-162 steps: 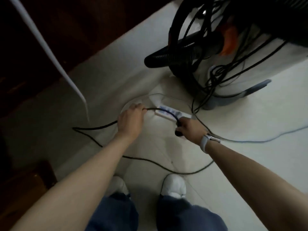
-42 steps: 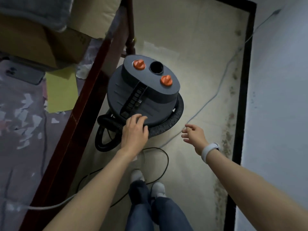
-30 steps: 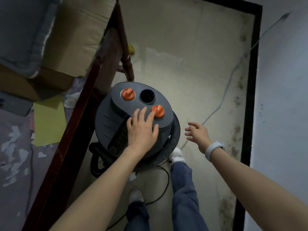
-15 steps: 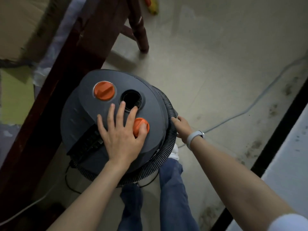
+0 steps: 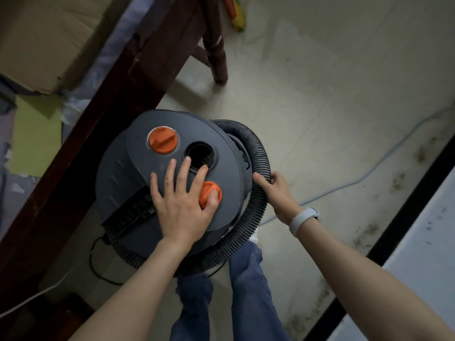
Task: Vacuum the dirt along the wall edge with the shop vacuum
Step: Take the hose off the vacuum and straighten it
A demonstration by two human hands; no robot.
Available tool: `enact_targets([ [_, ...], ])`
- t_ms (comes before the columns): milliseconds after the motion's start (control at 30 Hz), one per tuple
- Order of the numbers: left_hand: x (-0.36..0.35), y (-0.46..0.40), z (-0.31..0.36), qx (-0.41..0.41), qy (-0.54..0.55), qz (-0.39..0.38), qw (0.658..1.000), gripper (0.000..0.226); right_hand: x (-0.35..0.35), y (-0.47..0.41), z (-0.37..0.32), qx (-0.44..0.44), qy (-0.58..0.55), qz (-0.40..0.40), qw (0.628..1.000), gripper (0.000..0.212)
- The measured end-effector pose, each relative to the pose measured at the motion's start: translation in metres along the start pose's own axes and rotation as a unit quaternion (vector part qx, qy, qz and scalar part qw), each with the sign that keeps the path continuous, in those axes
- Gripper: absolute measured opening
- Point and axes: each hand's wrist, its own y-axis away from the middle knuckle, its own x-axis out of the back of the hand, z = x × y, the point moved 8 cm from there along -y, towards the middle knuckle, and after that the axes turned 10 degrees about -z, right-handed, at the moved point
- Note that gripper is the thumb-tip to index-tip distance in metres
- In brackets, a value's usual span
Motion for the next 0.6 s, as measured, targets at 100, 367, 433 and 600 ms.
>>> enact_targets([
  [100,0.001,0.001,0.000,0.003,0.005,-0.020,1.000,0.053,-0.009,0.026,-0.030,0.038,0.034,-0.013,0.999,0.015],
  [367,0.016,0.015,-0.008,-0.033,0.136,-0.058,0.988,0.061,-0.051,0.080,-0.091,0.108,0.100,-0.029,0.989,0.014],
  [433,0.031,0.035,-0.014,-0.056,0.190,-0.019,0.980,0.056,-0.065,0.091,-0.105,0.120,0.110,-0.028,0.986,0.020],
  [600,0.054,0.073,-0.043,-0.039,0.432,-0.124,0.893,0.070,-0.122,0.117,-0.130,0.156,0.143,-0.032,0.977,0.019],
])
